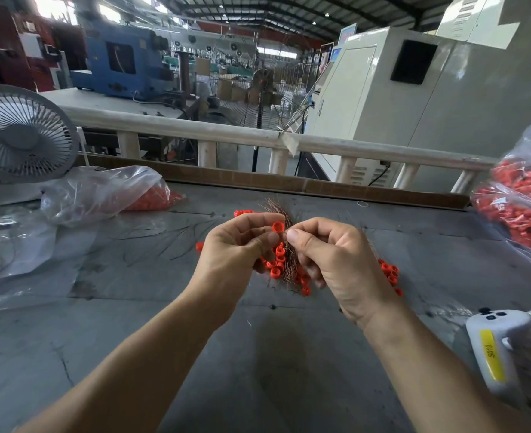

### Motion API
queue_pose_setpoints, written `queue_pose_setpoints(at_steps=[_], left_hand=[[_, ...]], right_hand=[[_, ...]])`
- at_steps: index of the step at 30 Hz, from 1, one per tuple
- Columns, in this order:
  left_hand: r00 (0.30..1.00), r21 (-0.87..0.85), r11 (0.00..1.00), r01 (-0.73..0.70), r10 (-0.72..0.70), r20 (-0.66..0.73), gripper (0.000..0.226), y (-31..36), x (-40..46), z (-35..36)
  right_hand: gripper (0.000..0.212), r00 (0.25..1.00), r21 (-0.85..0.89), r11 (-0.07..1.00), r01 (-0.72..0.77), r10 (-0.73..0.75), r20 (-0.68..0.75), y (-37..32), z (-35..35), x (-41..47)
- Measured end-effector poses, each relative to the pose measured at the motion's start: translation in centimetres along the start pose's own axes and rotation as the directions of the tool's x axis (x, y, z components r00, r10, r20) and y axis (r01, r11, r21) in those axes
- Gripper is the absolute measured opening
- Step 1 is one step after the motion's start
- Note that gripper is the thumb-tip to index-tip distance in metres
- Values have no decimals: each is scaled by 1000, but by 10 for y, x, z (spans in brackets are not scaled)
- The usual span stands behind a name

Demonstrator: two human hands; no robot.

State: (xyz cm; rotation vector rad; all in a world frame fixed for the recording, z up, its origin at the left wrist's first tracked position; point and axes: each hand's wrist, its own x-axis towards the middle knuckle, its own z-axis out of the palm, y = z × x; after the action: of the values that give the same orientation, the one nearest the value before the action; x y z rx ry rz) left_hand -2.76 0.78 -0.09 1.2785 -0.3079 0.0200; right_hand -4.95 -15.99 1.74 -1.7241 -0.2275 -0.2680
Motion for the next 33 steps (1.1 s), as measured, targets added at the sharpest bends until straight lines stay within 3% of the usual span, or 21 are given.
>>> queue_pose_setpoints(at_steps=[7,13,20,25,29,33], left_hand=[[998,27,1000,-13,15,-53,15,-2,-1,4],[995,-45,999,23,-27,-91,20,-1,-3,8],[993,-91,995,50,-59,-103,10,0,-5,6],[995,-105,992,67,-75,-71,25,1,-6,9],[996,-102,993,63,-69,-60,18,-1,-6,9],[995,-93,995,41,-50,-89,30,-1,-5,9]], right_hand=[[9,994,-46,996,72,-75,-80,4,4,1],[10,983,-97,989,113,-125,-132,2,9,-1],[10,983,-98,991,93,-107,-151,0,7,-1],[9,984,-85,992,93,-105,-145,1,6,-1],[10,984,-72,993,93,-103,-147,2,6,0],[11,979,-86,990,109,-122,-162,-1,5,-1]])
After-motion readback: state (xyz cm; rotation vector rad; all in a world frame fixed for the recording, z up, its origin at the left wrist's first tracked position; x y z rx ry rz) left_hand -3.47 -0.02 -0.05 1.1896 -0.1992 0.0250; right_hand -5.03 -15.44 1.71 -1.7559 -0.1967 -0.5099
